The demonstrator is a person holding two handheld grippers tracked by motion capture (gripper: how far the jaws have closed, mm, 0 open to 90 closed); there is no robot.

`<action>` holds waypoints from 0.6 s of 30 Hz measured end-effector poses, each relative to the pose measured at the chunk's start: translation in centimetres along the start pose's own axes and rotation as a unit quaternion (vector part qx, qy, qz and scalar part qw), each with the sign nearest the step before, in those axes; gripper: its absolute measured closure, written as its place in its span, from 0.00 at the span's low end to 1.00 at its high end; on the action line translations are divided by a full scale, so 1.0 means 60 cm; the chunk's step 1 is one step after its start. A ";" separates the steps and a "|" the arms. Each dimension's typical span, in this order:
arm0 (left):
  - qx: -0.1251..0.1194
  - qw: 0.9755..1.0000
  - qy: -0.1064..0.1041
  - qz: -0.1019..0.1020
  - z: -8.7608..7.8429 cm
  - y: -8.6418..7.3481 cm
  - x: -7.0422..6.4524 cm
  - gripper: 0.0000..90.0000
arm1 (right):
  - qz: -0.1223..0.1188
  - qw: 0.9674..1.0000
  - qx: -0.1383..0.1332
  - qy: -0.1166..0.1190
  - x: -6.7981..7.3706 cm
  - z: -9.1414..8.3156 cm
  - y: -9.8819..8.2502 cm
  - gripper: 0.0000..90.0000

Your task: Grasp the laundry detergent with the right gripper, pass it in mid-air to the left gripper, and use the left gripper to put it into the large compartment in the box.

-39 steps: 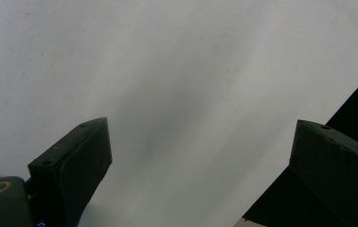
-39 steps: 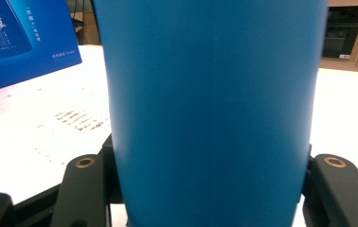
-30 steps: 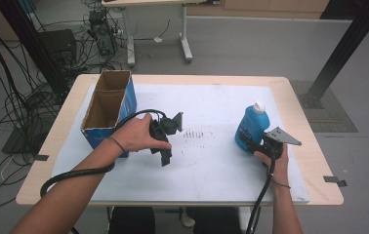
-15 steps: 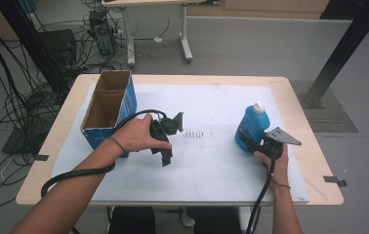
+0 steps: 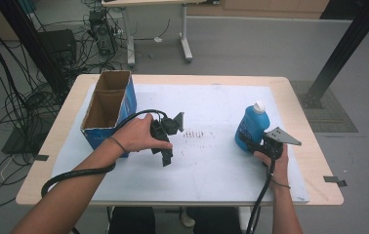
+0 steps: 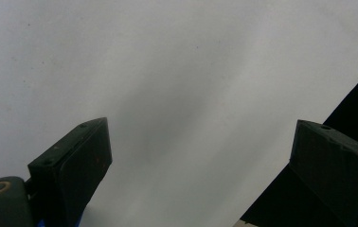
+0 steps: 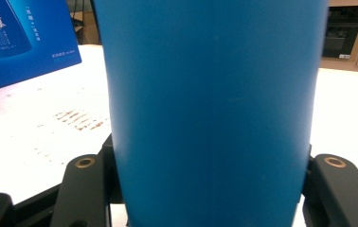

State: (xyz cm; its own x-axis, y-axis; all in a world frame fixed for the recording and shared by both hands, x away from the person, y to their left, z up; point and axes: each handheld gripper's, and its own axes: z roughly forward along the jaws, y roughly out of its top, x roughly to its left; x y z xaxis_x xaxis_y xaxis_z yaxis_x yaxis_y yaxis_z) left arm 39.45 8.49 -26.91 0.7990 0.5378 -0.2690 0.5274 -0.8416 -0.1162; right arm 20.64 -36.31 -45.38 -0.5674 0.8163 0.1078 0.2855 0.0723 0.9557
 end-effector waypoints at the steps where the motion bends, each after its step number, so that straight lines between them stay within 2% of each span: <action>1: 0.000 1.000 0.001 0.002 -0.002 0.001 0.000 0.08 | 0.000 1.000 0.000 0.000 0.000 0.000 0.000 0.46; 18: 0.002 1.000 0.004 0.007 -0.006 0.000 0.000 0.08 | 0.000 1.000 0.000 0.000 0.000 0.000 0.000 0.46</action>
State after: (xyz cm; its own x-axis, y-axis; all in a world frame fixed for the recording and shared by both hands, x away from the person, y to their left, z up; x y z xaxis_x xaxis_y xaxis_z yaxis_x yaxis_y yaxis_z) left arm 39.54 8.49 -26.57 0.8083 0.5273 -0.2619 0.5161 -0.8487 -0.1157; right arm 20.64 -36.31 -45.37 -0.5675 0.8164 0.1072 0.2854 0.0729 0.9556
